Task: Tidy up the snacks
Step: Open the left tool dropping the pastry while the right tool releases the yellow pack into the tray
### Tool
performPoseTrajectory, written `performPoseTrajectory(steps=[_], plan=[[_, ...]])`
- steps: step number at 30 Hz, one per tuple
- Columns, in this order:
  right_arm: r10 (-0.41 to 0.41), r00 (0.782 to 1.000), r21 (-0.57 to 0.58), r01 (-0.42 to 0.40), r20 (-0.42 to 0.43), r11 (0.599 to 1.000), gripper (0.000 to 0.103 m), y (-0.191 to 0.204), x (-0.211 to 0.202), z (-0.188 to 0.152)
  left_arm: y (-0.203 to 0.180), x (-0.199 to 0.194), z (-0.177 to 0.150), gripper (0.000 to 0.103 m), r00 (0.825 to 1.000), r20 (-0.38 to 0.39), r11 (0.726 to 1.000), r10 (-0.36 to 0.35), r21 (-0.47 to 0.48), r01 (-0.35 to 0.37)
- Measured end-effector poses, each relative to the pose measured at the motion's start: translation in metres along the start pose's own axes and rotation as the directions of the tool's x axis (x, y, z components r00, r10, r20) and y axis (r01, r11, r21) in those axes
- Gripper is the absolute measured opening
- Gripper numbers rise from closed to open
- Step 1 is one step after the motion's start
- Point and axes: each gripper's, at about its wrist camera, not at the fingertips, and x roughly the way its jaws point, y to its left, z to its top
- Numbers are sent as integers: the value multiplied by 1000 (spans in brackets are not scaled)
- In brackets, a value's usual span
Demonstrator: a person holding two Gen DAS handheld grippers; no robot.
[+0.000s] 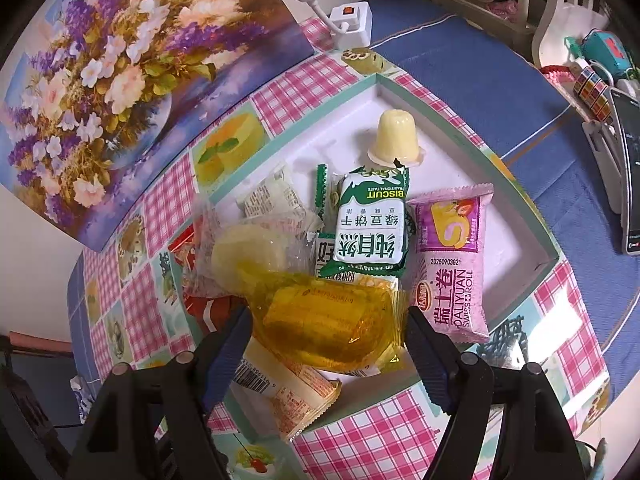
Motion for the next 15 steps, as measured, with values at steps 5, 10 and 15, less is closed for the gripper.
performPoseTrajectory(steps=[5,10,15], plan=[[2,1000,8,-2,8,1000,80,-3,-2,2,9,-1,1,74,1000,4,999,17,-37,-17],[0,1000,8,0,10,1000,80,-3,-3,1,22,-4,3,75,999,21,994,50,-98,-48],[-8,1000,-22,8,16,1000,84,3,-2,0,43,-7,6,93,993,37,976,109,-194,-100]])
